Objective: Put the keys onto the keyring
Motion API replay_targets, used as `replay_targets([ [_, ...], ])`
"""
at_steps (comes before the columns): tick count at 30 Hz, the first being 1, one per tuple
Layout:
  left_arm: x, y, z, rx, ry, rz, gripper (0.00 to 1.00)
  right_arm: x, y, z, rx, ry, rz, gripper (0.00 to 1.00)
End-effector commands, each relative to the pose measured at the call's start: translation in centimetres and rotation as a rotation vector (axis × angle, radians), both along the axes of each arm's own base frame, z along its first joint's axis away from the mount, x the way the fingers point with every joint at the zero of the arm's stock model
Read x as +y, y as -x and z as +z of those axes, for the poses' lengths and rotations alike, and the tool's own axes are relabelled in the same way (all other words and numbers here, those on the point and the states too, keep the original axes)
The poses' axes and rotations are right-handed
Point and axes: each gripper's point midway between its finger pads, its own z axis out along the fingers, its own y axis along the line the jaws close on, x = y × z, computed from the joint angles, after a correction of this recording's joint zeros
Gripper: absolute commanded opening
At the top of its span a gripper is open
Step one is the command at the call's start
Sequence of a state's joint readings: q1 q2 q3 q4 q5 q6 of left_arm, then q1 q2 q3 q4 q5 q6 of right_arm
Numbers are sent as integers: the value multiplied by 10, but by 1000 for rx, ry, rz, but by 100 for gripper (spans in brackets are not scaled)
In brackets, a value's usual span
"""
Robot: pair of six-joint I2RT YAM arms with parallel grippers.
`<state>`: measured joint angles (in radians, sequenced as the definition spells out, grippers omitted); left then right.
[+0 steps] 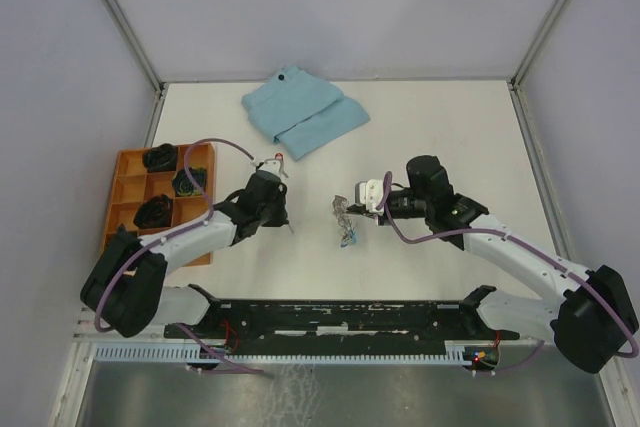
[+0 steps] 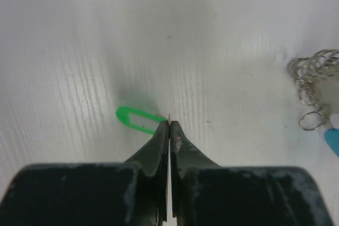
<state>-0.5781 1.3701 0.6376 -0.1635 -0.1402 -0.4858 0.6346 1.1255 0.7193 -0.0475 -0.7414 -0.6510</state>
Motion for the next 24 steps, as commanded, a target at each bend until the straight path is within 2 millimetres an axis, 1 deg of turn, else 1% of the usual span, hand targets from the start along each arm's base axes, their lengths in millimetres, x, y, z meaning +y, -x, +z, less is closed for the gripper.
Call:
replay_targets([
  [1, -15, -22, 53, -289, 89, -120, 3, 4, 1, 28, -17, -31, 13, 1],
  [2, -18, -26, 66, -362, 109, -144, 3, 3, 0, 28, -7, -17, 6, 1],
  [5, -25, -29, 93, -531, 151, -220, 3, -2, -3, 26, 12, 20, -27, 1],
  [9, -38, -25, 123, -734, 191, -351, 3, -7, 4, 32, 17, 56, -3, 1],
  [12, -49, -21, 136, -848, 187, -472, 3, -6, 11, 35, 6, 53, 39, 1],
  [15, -58, -13, 148, -964, 184, -579, 3, -5, 9, 37, -13, 51, 44, 1],
  [17, -63, -6, 157, -1049, 169, -654, 3, -5, 4, 37, -32, 62, 35, 1],
  [18, -64, -4, 160, -1080, 155, -683, 3, -6, 3, 34, -44, 79, 45, 1],
  [21, -70, 0, 163, -1116, 109, -776, 3, -6, 2, 32, -93, 104, 82, 1],
  [24, -80, 8, 164, -1123, 108, -880, 3, -5, 1, 30, -94, 115, 94, 1],
])
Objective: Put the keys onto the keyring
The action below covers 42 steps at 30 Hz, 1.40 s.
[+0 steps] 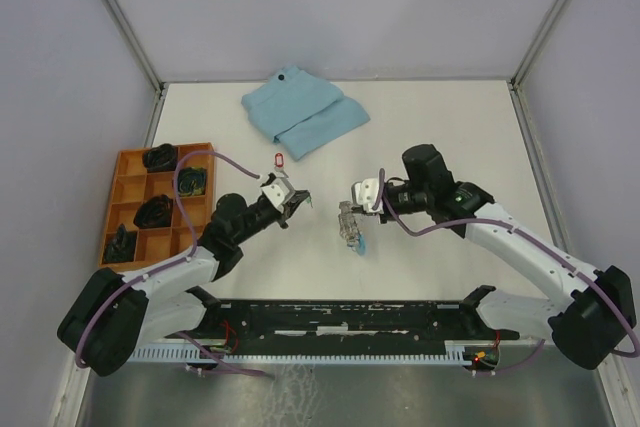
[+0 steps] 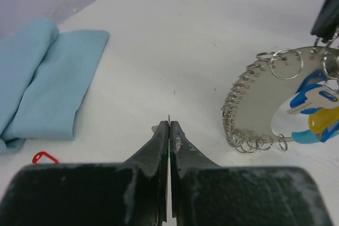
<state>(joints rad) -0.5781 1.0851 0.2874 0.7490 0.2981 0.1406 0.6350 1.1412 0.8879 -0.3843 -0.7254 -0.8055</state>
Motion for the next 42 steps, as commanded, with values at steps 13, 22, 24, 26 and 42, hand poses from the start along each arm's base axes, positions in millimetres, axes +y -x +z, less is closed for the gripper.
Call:
replay_targets([
  [13, -49, 51, 26, -276, -202, -368, 3, 3, -14, 4, -236, 55, 109, 1],
  [22, -56, 62, 44, -314, -214, -379, 3, 3, -12, 3, -303, 94, 128, 1],
  [24, -59, 62, 49, -320, -211, -382, 3, 4, -10, 4, -307, 94, 136, 1],
  [26, -61, 65, 54, -329, -201, -393, 3, 6, -8, 5, -301, 91, 141, 1],
  [42, -72, 71, 54, -310, -204, -438, 3, 15, -1, 16, -289, 58, 149, 1],
])
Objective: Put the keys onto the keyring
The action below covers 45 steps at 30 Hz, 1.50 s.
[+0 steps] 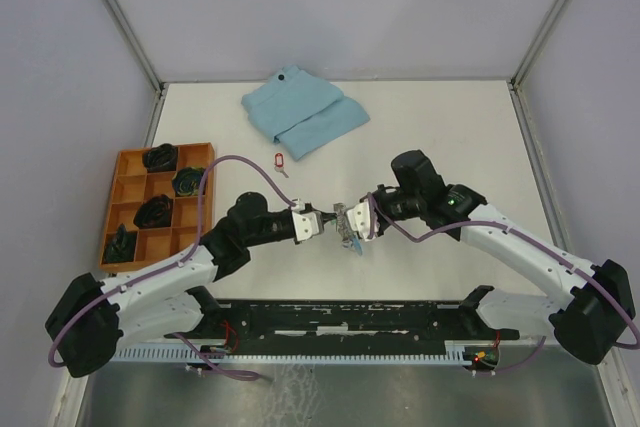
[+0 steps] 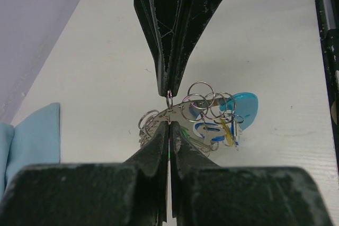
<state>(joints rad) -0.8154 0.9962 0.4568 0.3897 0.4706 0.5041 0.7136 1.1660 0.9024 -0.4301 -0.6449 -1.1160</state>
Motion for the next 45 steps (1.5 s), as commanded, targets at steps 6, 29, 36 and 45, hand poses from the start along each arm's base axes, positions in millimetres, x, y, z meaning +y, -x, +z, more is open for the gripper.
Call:
replay_targets([
  [6, -10, -3, 24, -61, 32, -25, 3, 8, 0, 24, -6, -54, -16, 1],
  [29, -8, -2, 23, -59, 12, -16, 3, 6, -1, 30, 27, -82, -73, 1],
  [36, -11, -1, 28, -61, 28, -30, 3, 8, 2, 28, 44, -83, -63, 1],
  [45, -13, 1, 29, -59, 35, -48, 3, 9, 1, 28, 55, -88, -69, 1],
])
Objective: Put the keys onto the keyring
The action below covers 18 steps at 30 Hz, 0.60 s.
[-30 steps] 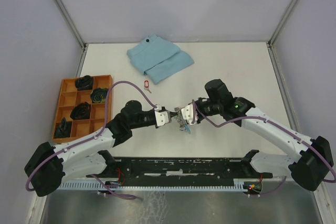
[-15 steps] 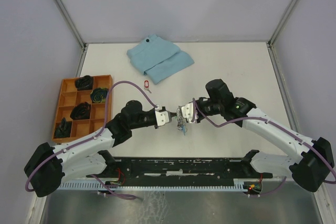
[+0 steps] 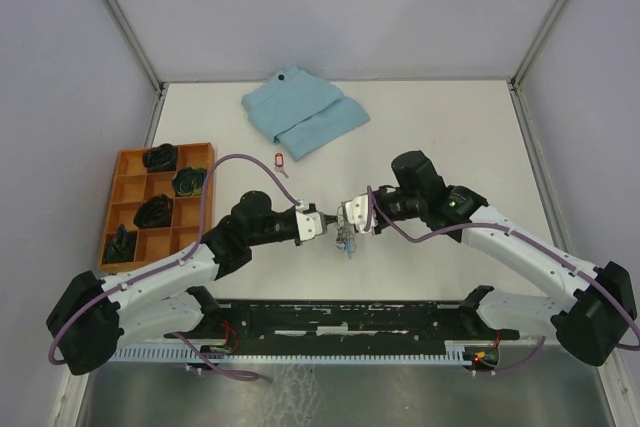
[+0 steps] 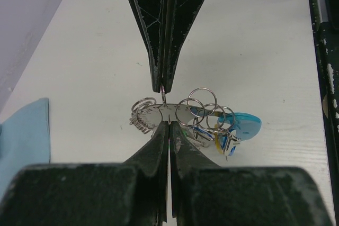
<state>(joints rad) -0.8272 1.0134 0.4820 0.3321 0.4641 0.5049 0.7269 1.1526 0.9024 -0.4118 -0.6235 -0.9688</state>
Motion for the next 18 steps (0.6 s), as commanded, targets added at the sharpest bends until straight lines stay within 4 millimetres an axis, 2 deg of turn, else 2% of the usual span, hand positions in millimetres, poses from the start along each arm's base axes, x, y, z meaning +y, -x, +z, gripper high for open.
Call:
replay_targets([
  [1, -11, 0, 37, -92, 77, -44, 3, 9, -3, 25, -41, -66, 5, 1],
  [18, -11, 0, 41, -96, 94, -42, 3, 10, -1, 24, -30, -64, 7, 1],
])
